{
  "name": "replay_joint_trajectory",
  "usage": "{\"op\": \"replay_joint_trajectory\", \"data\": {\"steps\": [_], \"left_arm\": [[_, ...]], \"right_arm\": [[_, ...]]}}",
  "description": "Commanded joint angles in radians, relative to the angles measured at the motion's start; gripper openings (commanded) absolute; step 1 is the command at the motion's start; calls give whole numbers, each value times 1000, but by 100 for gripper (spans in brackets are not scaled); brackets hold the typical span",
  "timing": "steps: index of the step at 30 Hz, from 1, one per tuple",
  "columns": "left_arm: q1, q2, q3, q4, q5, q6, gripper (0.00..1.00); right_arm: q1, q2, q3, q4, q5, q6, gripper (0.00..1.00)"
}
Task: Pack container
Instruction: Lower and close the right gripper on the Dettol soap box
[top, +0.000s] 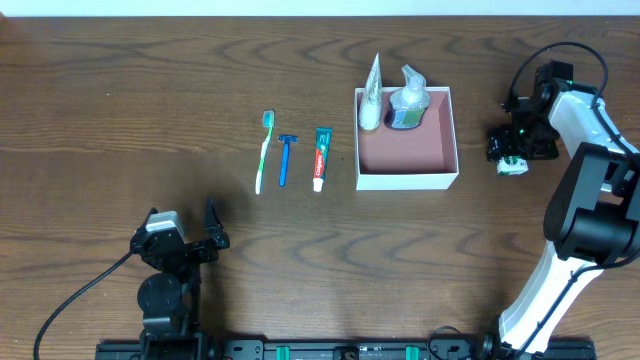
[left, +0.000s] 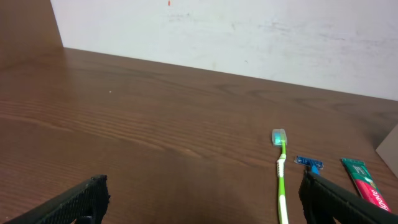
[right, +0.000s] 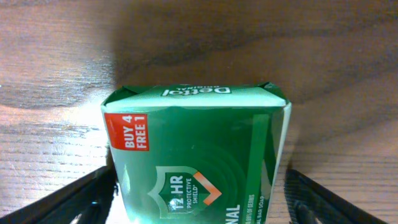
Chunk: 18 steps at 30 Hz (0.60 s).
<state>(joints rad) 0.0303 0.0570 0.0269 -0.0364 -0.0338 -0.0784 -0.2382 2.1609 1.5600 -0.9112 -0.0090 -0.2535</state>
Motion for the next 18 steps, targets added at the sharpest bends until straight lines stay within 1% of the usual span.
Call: {"op": "replay_joint_trajectory", "data": {"steps": [1, 5, 7, 13, 14, 15, 16, 18], "left_arm": [[4, 0, -23, -34, -27, -1, 98], [4, 0, -23, -34, -27, -1, 98], [4, 0, -23, -34, -27, -1, 98], [4, 0, -23, -34, -27, -1, 98], [4, 0, -23, -34, -27, -1, 98], [4, 0, -23, -34, -27, -1, 98], [4, 0, -23, -34, -27, -1, 98], [4, 0, -23, -34, -27, -1, 98]], "right_arm": [[-5, 18, -10, 3, -11, 6, 82], [-4, 18, -10, 4, -11, 17, 75], [-4, 18, -10, 5, -11, 24, 66], [-3, 16, -8, 6, -10, 45, 64], [-3, 16, -7, 6, -10, 50, 62], [-3, 14, -2, 2, -10, 56, 56], [-3, 14, 3, -3, -10, 59, 53], [-2, 10, 21, -24, -10, 65, 53]]}}
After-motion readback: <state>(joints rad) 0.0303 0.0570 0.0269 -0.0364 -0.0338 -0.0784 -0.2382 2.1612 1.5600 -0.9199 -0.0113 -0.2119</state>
